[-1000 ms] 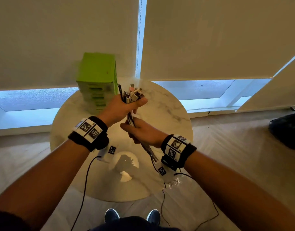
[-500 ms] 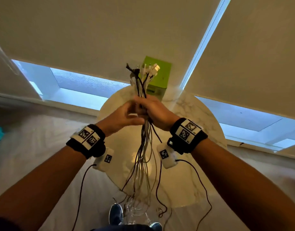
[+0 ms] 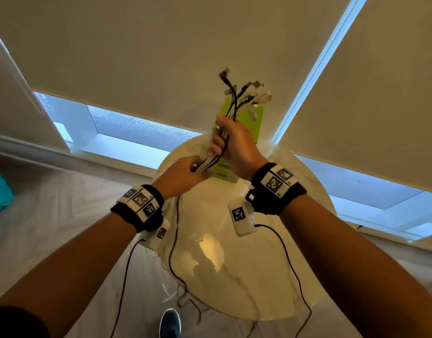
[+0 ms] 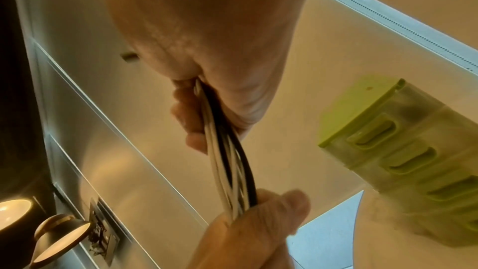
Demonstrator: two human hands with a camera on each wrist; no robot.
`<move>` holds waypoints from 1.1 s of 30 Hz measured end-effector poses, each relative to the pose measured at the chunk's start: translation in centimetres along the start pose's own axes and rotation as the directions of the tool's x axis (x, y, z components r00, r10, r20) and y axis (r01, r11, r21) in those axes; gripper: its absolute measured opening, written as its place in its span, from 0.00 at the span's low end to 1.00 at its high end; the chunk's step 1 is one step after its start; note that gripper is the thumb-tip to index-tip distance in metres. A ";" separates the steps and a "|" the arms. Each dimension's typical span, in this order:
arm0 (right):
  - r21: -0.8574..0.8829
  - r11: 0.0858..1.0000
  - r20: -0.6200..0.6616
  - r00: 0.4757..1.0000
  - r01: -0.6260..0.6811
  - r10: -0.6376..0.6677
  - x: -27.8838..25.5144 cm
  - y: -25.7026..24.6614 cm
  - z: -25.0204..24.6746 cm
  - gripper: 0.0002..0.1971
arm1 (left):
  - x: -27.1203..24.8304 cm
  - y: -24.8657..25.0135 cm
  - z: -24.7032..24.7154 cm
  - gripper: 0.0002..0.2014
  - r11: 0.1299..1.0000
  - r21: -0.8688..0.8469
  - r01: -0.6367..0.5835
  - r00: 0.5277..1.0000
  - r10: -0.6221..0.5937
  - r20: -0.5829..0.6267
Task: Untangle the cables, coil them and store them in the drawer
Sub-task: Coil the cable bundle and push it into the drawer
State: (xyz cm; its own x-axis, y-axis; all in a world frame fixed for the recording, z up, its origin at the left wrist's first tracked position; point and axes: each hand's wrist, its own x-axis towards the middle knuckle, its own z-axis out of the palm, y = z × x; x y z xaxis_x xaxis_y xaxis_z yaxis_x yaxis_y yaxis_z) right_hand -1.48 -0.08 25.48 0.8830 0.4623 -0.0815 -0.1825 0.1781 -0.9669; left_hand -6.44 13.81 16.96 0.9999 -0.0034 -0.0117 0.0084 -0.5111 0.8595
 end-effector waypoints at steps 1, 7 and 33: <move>0.014 1.000 -0.012 1.000 0.011 -0.011 0.2 -0.2 0.3 0.18 | 0.3 -0.3 -1.0 0.14 0.996 0.089 0.006 0.998 -0.001 -0.062; 0.021 0.996 -0.130 0.988 0.085 -0.082 1.6 -2.0 1.3 0.17 | 0.7 0.7 -3.9 0.15 0.971 0.182 -0.155 0.980 0.174 -0.094; -0.657 0.720 -0.107 0.973 -0.224 0.205 -5.1 6.3 -8.3 0.10 | 6.2 3.2 7.8 0.34 0.677 -0.728 0.109 0.984 0.031 0.177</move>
State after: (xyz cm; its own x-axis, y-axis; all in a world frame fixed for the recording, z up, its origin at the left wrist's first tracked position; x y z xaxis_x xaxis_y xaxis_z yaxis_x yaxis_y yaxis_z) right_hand -3.56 -8.50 17.81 0.8682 0.3930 -0.3030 -0.0446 -0.5464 -0.8364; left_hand -0.32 5.50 15.64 0.9824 -0.1710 -0.0751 0.1213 0.2789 0.9526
